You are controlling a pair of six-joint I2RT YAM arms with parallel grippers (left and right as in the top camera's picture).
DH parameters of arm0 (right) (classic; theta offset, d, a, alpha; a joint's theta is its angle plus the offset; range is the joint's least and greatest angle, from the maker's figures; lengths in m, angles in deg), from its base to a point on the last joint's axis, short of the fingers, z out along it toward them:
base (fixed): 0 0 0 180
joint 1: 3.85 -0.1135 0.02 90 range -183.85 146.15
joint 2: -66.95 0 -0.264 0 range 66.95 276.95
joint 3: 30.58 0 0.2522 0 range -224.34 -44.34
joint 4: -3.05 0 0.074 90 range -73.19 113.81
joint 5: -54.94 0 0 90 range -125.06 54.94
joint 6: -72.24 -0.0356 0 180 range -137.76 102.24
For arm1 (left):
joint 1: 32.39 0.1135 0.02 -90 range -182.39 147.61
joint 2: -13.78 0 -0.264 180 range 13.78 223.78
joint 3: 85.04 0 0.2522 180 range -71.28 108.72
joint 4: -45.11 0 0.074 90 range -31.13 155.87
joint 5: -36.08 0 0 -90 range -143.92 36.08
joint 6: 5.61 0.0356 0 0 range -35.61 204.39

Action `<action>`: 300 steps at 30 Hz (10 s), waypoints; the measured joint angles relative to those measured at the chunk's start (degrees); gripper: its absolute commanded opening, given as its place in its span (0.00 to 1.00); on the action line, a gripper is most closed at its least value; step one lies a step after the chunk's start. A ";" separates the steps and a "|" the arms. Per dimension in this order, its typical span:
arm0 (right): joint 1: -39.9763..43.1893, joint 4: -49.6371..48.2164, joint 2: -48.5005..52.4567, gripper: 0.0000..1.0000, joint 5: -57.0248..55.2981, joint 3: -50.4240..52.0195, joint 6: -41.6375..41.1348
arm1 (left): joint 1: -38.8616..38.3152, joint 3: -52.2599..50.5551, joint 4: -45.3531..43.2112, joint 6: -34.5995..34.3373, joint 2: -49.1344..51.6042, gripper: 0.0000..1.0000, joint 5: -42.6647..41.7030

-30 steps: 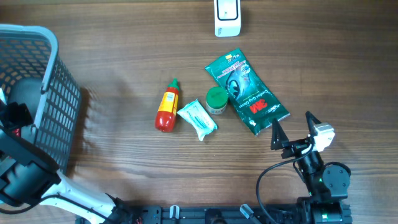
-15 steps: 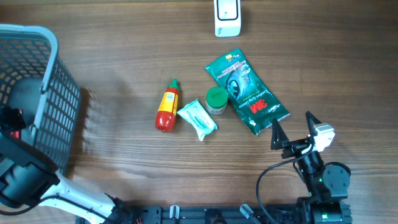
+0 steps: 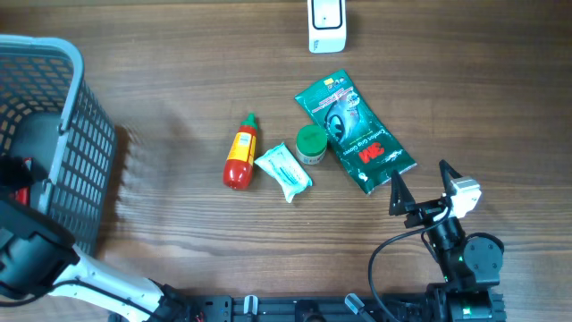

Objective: Scan the item barcode
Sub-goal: 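Lower the left gripper into the basket and grasp the red-white snack box, then lift the snack box out and drop it beside the jar, then reach the left gripper into the basket and grasp the long red snack stick, then carry the red snack stick out and lay it beside the pouch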

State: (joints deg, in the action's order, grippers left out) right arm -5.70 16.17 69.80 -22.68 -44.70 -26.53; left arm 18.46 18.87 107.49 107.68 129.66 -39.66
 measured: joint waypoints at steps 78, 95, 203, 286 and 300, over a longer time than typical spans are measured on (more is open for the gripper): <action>0.00 0.00 0.00 1.00 0.00 0.00 0.00 | -77.50 -0.31 9.25 -23.63 -13.79 0.04 -28.70; 0.00 0.00 0.00 1.00 0.00 0.00 0.02 | -81.88 -0.31 9.49 -24.06 -2.60 0.58 -26.08; 0.00 0.00 0.00 1.00 0.00 0.00 0.00 | -4.07 -13.75 -3.17 -31.93 -11.45 0.04 -13.92; 0.00 0.00 0.11 1.00 0.00 0.00 0.00 | -75.17 -13.09 -14.32 -61.90 0.02 0.90 -11.52; 0.00 0.00 0.11 1.00 0.00 0.00 0.00 | -75.28 -12.96 -9.57 -61.64 -12.24 1.00 -11.10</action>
State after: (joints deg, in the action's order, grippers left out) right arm -5.70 16.17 69.91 -22.68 -44.70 -26.53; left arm -56.82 5.90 97.92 46.05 117.42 -50.77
